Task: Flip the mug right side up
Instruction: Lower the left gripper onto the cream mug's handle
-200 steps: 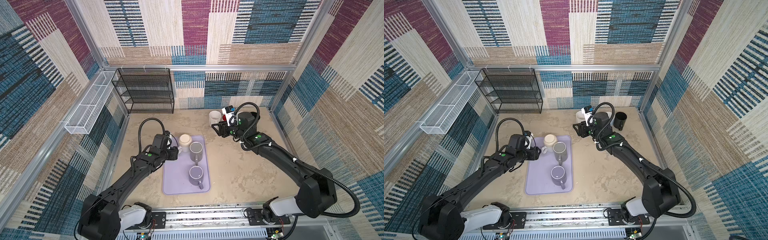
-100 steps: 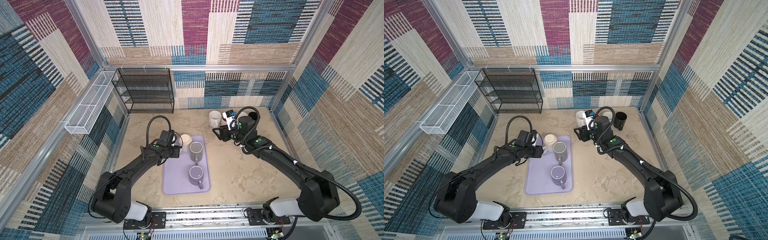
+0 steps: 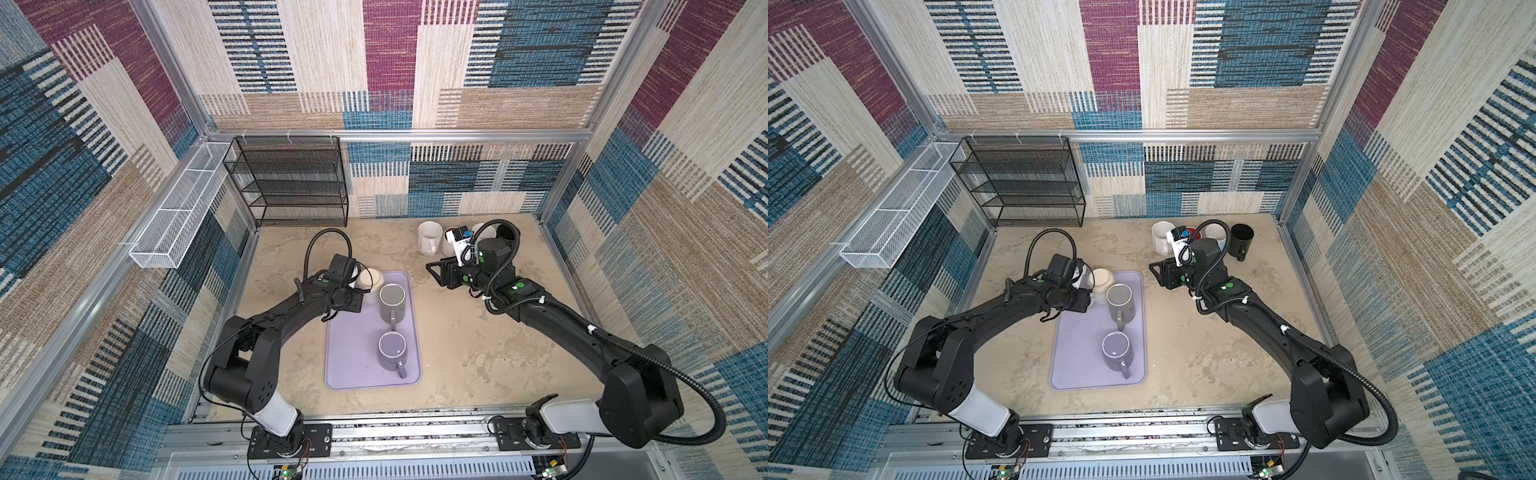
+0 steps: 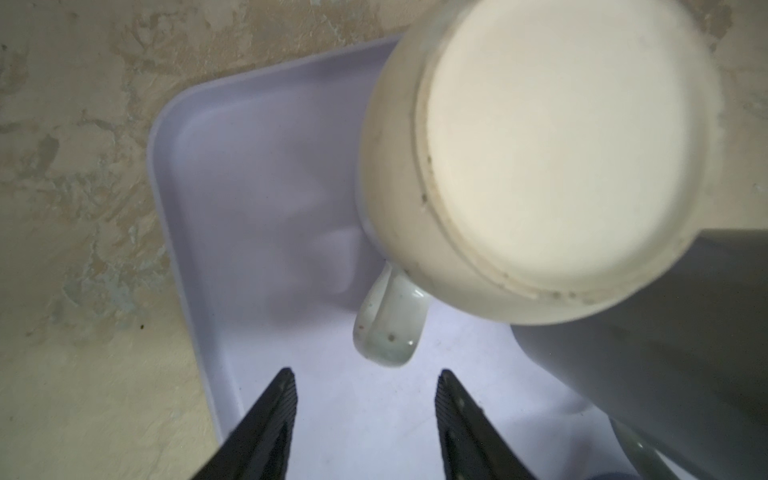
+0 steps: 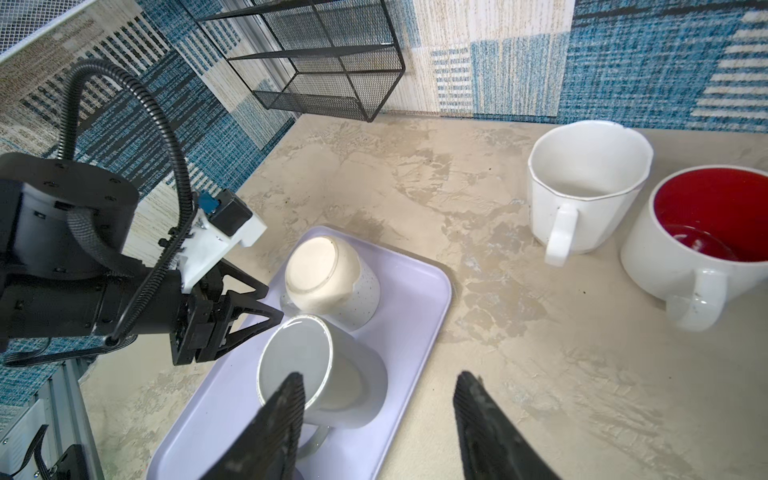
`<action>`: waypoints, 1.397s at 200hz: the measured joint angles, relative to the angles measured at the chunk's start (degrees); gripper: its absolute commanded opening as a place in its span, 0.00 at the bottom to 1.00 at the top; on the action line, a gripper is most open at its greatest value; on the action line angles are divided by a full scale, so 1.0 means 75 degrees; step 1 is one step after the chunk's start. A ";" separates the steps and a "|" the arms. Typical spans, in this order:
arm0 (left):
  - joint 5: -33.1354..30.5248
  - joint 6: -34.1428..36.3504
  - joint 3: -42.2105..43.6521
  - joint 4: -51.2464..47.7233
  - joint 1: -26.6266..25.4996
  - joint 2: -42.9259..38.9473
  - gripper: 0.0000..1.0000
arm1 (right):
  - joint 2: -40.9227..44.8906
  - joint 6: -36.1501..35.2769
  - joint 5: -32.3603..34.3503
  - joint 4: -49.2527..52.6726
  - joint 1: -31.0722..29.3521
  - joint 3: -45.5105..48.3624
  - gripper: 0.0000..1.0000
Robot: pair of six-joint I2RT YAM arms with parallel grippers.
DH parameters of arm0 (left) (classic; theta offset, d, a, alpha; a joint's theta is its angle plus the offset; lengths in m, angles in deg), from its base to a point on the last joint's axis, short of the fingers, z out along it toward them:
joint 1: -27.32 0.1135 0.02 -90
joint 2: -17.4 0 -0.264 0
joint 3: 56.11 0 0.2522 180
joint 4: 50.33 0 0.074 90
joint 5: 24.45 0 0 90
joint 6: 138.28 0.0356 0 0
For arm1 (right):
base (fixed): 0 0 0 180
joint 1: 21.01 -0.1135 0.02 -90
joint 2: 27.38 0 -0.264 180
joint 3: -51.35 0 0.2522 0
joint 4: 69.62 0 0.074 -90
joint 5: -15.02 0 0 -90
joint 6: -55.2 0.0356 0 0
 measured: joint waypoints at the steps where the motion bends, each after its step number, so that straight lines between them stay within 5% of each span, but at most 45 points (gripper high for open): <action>1: 0.0000 0.0003 -0.0006 0.0000 0.0000 0.0006 0.55 | 0.0000 0.0000 0.0000 0.0000 0.0000 0.0000 0.60; 279: 0.0160 0.0265 -0.0653 -0.0219 -0.0466 0.0775 0.33 | 0.0487 0.0029 -0.0003 0.0017 0.0000 0.0154 0.60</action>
